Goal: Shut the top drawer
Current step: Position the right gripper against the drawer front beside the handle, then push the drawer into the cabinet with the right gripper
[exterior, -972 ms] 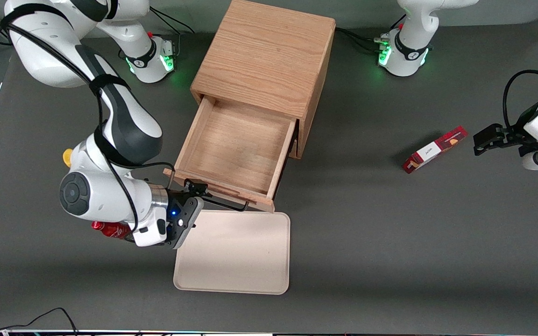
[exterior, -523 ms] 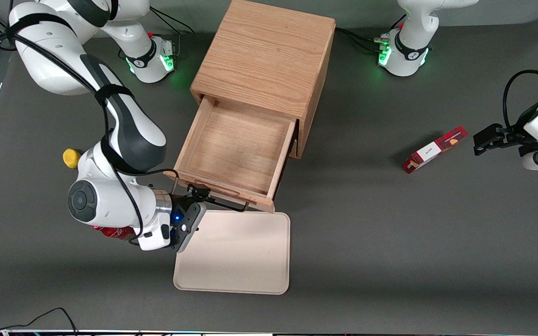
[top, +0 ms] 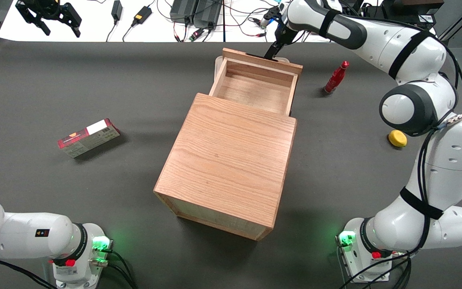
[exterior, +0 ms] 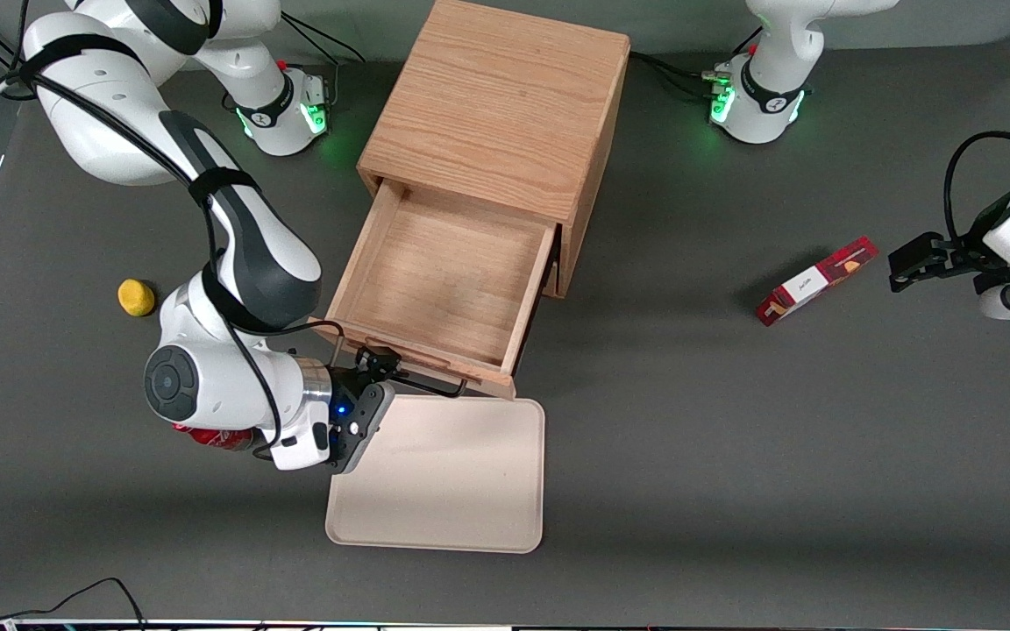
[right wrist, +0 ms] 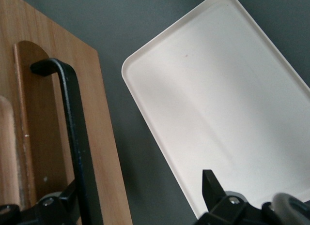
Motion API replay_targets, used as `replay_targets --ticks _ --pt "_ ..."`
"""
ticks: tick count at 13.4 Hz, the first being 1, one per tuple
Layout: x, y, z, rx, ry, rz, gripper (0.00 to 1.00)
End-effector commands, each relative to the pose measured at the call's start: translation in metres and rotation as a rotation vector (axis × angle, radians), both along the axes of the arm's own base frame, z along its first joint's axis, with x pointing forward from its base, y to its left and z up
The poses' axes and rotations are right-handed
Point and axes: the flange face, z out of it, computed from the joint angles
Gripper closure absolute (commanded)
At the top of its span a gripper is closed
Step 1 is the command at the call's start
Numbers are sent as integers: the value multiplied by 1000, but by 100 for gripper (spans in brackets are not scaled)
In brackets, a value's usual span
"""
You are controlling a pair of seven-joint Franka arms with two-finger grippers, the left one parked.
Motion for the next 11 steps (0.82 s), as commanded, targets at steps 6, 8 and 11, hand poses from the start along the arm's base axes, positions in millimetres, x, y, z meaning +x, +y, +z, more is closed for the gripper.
replay_targets --ticks 6,8,11 --pt "-45 31 1 -44 -59 29 0" --pt "-54 33 1 -56 -54 39 0" --pt "-76 43 -3 -71 -73 58 0"
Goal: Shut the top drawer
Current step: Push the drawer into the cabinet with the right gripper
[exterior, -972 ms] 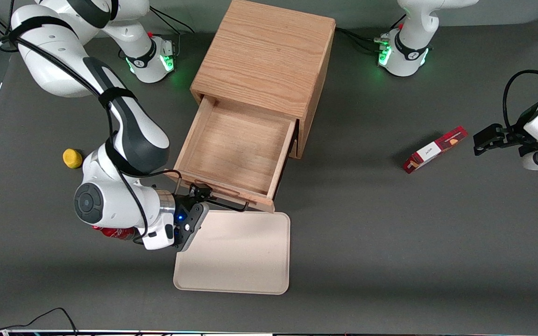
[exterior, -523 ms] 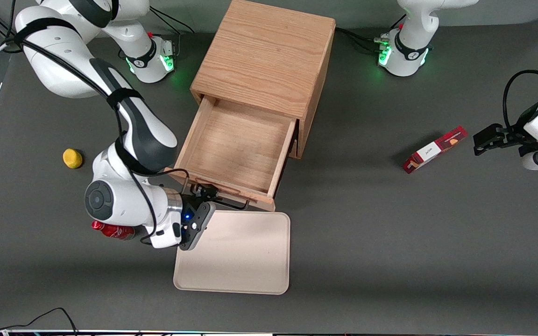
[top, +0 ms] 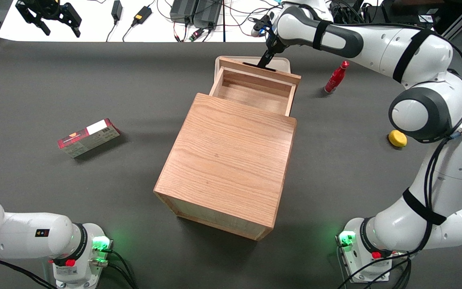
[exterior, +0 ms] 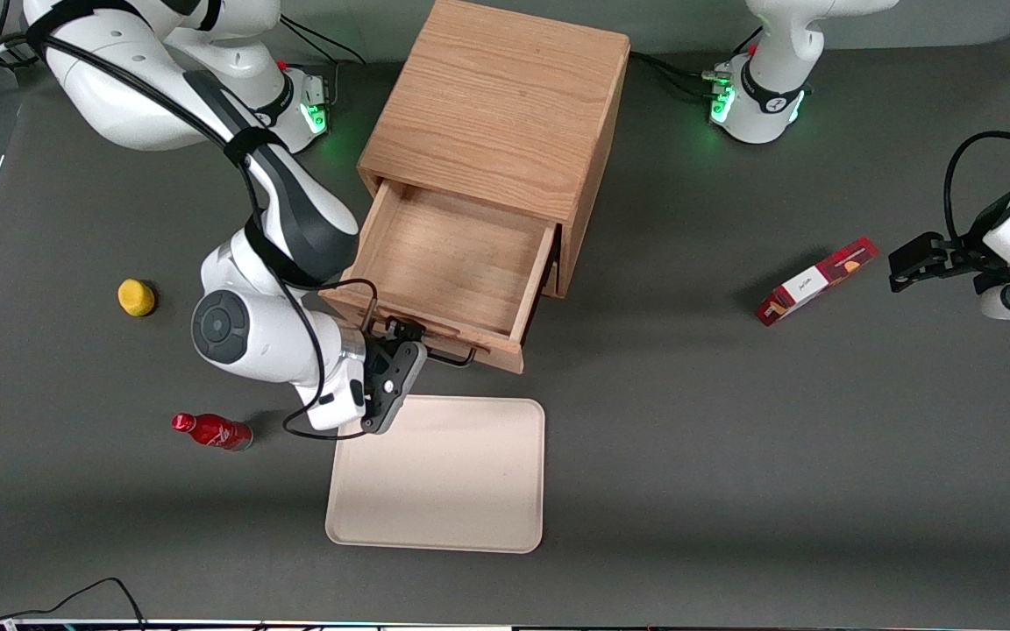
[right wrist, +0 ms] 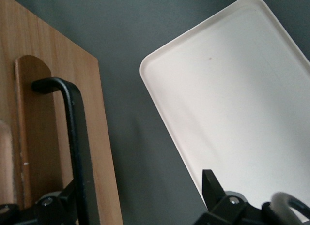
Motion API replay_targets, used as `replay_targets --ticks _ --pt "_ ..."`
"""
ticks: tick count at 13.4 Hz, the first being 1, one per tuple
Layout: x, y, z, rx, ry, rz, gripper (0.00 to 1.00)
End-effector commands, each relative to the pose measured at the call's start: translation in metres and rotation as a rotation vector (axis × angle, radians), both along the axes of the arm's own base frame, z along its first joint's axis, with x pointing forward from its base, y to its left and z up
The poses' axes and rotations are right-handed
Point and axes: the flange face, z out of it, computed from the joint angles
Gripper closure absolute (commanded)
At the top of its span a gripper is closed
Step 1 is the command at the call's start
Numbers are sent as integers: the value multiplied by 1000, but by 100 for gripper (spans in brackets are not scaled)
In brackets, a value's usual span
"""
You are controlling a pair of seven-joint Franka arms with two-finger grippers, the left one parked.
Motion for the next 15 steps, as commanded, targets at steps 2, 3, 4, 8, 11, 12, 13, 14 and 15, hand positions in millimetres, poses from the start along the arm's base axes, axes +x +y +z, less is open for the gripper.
replay_targets --ticks 2,3,4,8,11,12,13,14,15 --pt "-35 5 -12 -45 -18 9 0" --pt "-40 7 -12 -47 -22 13 0" --pt "-47 14 -11 -47 -28 23 0" --pt "-72 16 -7 -80 -22 35 0" --pt "-93 22 -8 -90 -20 54 0" --pt "-99 25 -7 -89 -22 60 0" --pt "-107 30 -6 -92 -20 60 0" --pt "-111 30 -5 -97 -18 58 0" --pt "-119 36 -1 -98 -24 73 0"
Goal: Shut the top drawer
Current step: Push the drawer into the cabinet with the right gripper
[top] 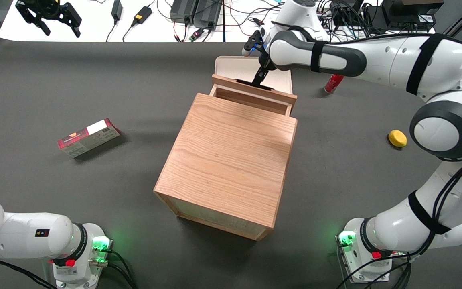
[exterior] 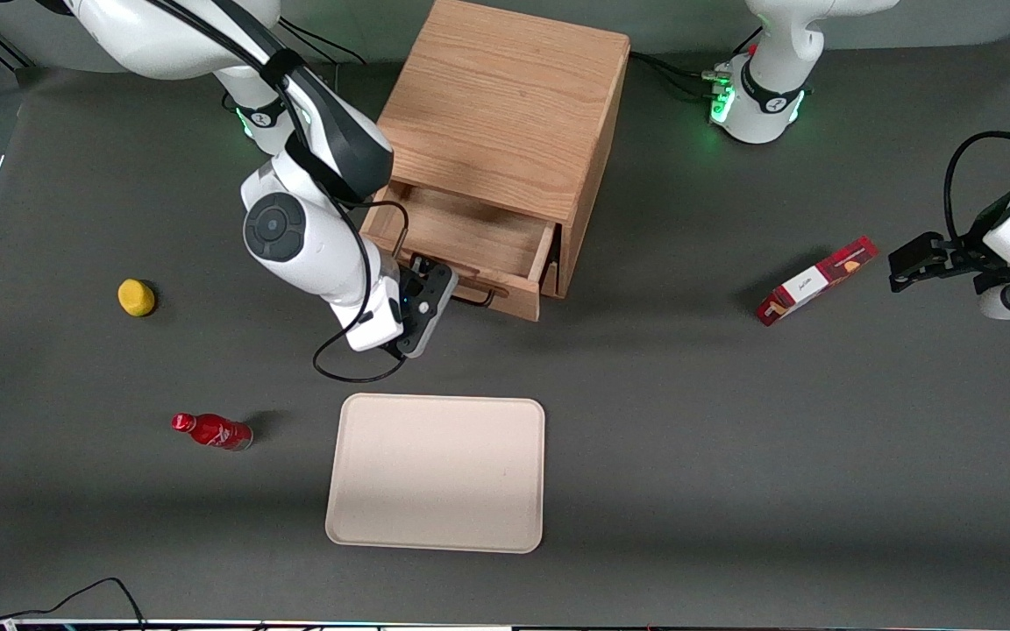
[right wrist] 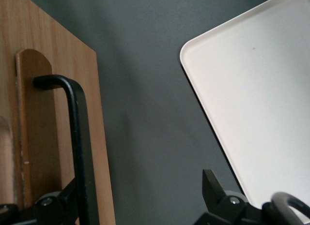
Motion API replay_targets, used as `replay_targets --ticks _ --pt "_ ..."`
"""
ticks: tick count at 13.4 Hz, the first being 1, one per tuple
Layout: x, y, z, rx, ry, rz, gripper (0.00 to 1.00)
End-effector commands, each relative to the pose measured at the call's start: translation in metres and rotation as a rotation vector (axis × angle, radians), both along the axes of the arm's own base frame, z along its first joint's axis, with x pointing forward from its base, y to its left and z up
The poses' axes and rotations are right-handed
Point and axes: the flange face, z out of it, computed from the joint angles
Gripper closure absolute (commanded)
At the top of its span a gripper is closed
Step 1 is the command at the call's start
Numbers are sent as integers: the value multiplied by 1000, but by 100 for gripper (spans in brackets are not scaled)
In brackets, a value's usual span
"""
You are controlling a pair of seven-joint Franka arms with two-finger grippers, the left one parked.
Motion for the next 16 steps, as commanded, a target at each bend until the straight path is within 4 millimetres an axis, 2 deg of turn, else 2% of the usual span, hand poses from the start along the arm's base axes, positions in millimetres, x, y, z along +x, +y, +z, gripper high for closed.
replay_targets --ticks 1,5,8,11,16 --pt "-35 1 -15 -48 21 26 0" --pt "-56 9 -12 -64 21 55 0" --pt "-77 28 -8 -65 33 51 0" --pt "-91 36 -5 -77 41 64 0" --pt "-102 39 4 -99 55 68 0"
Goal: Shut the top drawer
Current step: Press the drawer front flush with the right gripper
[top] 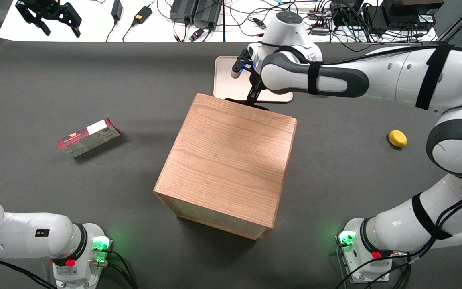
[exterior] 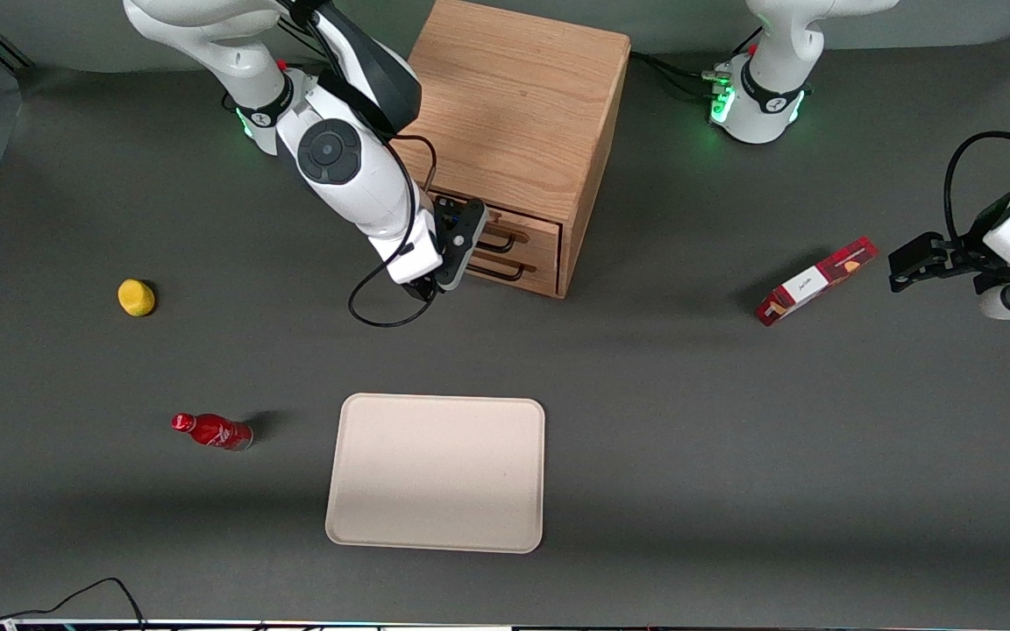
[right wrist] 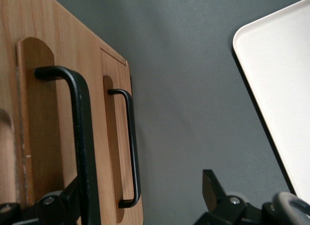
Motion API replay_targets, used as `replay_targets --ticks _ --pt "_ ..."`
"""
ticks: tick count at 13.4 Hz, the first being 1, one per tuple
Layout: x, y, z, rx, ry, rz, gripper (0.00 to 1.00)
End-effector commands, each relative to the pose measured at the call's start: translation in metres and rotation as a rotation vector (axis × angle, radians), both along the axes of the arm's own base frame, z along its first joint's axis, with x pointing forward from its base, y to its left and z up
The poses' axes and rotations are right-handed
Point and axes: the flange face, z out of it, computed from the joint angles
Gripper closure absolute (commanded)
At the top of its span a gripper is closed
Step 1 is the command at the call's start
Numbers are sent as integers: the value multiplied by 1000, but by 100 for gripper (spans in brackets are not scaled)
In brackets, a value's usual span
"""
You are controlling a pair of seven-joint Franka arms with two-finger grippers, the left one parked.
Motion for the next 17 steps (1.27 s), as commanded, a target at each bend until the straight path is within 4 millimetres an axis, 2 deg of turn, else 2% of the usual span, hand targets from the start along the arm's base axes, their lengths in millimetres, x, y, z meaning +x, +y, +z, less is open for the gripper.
replay_targets --ticks 1,9,10,12,15,17 --pt "-26 3 0 -41 57 -7 0" --pt "1 -4 50 13 102 -54 0" --pt "3 -6 61 30 123 -69 0" --pt "8 -25 93 66 126 -147 0" --pt "25 -77 135 52 69 -312 0" --pt "37 -127 164 43 36 -432 0"
